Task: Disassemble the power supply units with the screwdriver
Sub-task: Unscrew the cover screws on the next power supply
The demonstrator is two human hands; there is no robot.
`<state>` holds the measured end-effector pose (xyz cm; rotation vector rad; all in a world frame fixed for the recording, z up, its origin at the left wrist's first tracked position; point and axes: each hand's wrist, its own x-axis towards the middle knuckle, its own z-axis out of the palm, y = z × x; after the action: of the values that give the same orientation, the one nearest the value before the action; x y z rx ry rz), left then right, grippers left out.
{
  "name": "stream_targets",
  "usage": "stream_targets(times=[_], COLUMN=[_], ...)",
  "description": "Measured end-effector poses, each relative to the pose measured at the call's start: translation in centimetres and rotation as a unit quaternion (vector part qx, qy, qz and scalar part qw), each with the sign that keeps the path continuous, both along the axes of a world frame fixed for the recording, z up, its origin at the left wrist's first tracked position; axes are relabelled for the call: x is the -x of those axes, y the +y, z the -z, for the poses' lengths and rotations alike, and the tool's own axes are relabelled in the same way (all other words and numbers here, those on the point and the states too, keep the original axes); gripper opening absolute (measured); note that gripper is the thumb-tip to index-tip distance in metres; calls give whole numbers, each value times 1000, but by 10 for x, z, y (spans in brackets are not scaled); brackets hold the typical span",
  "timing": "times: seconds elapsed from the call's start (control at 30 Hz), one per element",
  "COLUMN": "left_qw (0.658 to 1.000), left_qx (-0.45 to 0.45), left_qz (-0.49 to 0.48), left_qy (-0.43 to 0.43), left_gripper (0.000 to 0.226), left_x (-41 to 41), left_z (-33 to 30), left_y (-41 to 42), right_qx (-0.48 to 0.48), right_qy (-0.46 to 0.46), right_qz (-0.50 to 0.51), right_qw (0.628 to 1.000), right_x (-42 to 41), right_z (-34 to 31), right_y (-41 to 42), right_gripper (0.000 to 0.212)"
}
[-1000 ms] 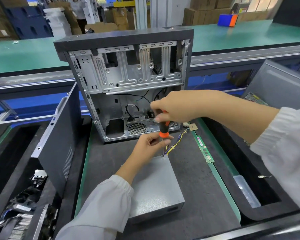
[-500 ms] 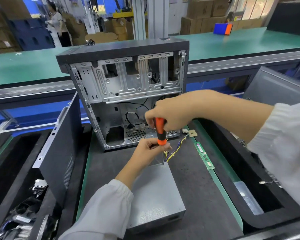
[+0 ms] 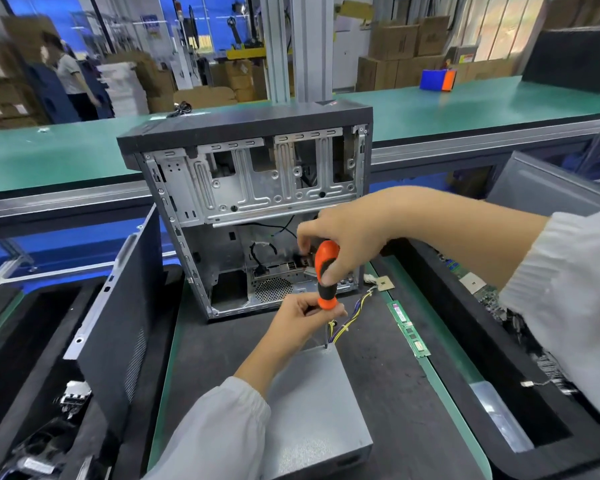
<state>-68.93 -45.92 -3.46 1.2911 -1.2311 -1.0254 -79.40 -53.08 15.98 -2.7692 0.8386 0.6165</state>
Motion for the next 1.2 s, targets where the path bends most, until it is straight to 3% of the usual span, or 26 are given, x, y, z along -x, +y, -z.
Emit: stream_targets(times=[0.07, 0.13, 0.2, 0.23, 0.27, 0.33, 0.4, 0.5, 0.57, 0.67, 0.77, 0.9, 0.97, 1.07, 1.13, 1.2], left_qw=[1000, 1000, 1000, 1000, 1000, 1000, 1000, 1000, 1000, 1000, 1000, 1000, 1000, 1000, 1000, 1000], left_qx=[-3, -4, -5, -4, -3, 0, 2, 3, 5, 10, 10, 0, 1, 2, 2, 2], left_qz=[3, 7, 6, 3, -1, -7, -10, -2, 8, 8, 7, 15, 7, 1, 14, 28], left_qy=[-2, -4, -7, -7, -4, 5, 2, -4, -2, -1, -2, 0, 8, 9, 15, 4], left_gripper=[12, 11, 11, 10, 10, 9, 10, 13, 14, 10, 7, 9, 13, 11, 8, 8], left_x=[1, 1, 1, 2, 2, 3, 3, 1, 0, 0, 0, 0, 0, -1, -2, -2], left_z=[0, 0, 0, -1, -1, -2, -2, -2, -2, -3, -3, -5, -5, -6, -5, -3], left_y=[0, 0, 0, 0, 0, 0, -1, 0, 1, 1, 1, 3, 3, 3, 1, 0], right_qx=[69, 162, 177, 140, 92, 10, 4, 159, 210, 95, 39, 191, 238, 118, 29, 57], right_qy=[-7, 10, 26, 33, 36, 35, 5, -9, 9, 34, 31, 1, 3, 34, 44, 40], right_qz=[60, 57, 15, -7, -21, -40, -13, 38, 11, -40, -82, -1, -2, -36, -58, -51], right_qw=[996, 985, 984, 990, 995, 999, 1000, 987, 978, 994, 995, 981, 971, 992, 997, 996], right_x=[-2, -5, -7, -7, -5, -2, 0, -5, -8, -6, 0, -3, -5, -5, -3, -3], right_z=[5, 15, 20, 17, 12, 3, 0, 11, 19, 10, 1, 10, 16, 9, -1, -4], right_y=[7, 12, 11, 9, 7, 3, 4, 10, 10, 8, 7, 13, 9, 1, -4, -2], right_gripper=[65, 67, 45, 26, 21, 45, 56, 66, 58, 16, 46, 65, 58, 19, 44, 57])
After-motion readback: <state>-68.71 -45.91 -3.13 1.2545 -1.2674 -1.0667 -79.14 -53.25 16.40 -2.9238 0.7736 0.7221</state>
